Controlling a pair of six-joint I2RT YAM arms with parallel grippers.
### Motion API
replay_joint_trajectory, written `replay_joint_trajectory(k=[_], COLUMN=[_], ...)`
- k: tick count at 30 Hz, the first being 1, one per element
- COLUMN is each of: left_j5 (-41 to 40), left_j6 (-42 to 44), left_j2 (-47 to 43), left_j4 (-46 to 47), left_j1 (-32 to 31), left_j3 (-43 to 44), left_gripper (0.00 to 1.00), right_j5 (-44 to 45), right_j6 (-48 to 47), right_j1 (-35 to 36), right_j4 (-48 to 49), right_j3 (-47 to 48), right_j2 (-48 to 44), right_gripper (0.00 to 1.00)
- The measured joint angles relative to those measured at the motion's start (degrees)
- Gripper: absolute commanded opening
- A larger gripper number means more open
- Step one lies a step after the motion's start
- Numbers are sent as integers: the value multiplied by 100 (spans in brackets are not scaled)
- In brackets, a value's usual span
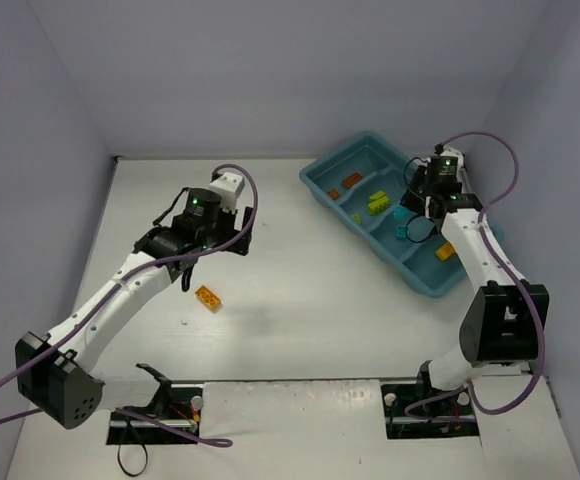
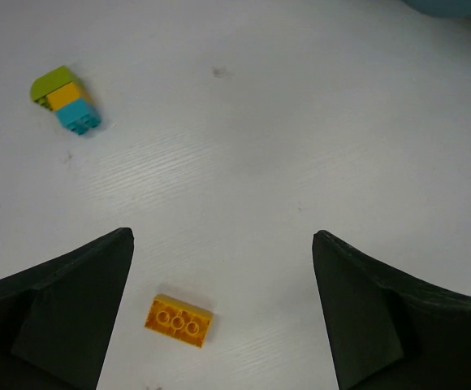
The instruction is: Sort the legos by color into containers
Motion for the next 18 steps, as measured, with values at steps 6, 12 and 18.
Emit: replay_joint_trajectory(k=[6,12,18], left_j5=[-442,-638,-728], left_j6=[-466,-748,-905], left_j2=[-450,-664,-804], left_j4=[-363,-625,-859], left_j1=[568,925,1108], left_j3=[-269,-476,-608], left_gripper=[85,85,85], right_j5=[570,728,750], right_j6=[-129,-144,-214], right_j1=[-560,-717,-745], right_j4=[17,2,-52], right_j3=[365,699,791], right_j2=[682,1508,1843], right_gripper=[3,19,52])
